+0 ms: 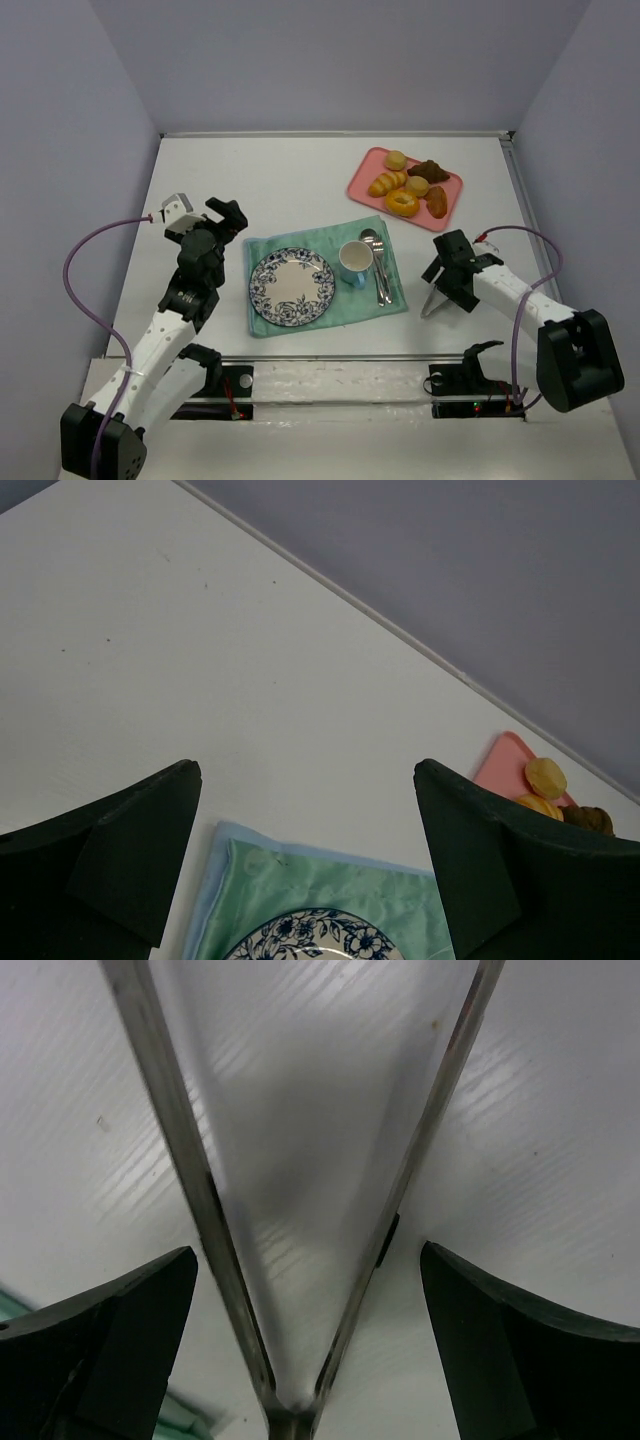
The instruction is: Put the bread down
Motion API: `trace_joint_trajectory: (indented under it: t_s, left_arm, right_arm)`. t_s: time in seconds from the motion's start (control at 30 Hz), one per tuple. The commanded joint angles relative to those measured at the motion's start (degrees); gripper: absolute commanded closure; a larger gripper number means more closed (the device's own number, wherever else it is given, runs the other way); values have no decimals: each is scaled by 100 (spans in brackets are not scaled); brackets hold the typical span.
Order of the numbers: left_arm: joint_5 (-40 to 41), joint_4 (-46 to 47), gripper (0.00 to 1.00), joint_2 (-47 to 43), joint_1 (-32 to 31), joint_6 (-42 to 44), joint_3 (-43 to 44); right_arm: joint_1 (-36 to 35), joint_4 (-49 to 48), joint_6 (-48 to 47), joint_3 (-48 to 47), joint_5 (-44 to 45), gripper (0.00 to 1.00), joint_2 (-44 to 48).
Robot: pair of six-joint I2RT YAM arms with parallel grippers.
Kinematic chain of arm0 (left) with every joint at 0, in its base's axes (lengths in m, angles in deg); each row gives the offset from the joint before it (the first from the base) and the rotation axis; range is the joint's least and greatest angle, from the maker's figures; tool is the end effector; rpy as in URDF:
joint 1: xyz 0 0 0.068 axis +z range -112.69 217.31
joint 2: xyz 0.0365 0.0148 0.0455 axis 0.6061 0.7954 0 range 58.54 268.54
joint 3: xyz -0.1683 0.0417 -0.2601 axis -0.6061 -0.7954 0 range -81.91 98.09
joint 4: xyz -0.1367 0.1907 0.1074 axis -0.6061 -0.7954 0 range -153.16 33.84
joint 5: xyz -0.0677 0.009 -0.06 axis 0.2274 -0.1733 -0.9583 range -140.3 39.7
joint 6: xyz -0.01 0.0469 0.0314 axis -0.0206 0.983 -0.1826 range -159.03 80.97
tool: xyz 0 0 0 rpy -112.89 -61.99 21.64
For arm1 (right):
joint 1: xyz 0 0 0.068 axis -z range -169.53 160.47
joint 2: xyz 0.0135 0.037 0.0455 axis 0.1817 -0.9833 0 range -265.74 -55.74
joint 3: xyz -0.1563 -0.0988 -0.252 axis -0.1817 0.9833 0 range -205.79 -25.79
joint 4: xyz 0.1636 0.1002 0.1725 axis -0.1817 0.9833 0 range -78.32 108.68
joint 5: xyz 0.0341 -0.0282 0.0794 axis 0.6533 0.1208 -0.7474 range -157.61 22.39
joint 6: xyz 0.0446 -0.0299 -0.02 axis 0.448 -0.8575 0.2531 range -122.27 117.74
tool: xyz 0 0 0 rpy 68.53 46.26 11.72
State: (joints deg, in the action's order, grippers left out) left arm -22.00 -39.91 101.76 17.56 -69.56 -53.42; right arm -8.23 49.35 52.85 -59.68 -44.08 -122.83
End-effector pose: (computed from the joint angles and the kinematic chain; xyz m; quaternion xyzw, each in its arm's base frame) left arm 0.1535 -0.0346 0.3220 -0.2379 0.6571 -0.1407 0.7013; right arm 0.1686 0.0400 0.2075 0.3339 0.9064 -0.0630 0.2508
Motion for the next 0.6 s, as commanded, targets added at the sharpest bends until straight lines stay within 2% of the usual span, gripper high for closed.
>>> trace_joint_trajectory:
  t_s: [0.0,0.07,0.23,0.33,0.43,0.47,0.57]
  left_arm:
    - [229,388,1,20,32,-6,-28]
    - [238,396,1,20,32,-15,-37]
    - [291,423,1,28,41,-6,-37]
    - [308,414,1,37,41,-6,-37]
    - [308,432,1,37,41,-6,-37]
    - [308,432,1,46,41,-6,-37]
    - [308,432,1,46,41,-6,-37]
  right_arm:
    - [664,-1182,-579,137,-392,5,-618]
    - [1008,-1244,-729,32,-698,19,-866]
    - [1175,-1280,-985,-135,-920,25,-1236]
    - [1228,-1280,-967,-109,-929,25,-1193]
    - [1228,-1254,-897,-57,-859,31,-1069]
    - [1228,-1253,-906,-22,-807,45,-939]
    - [1228,-1218,-1063,-56,-815,55,-701]
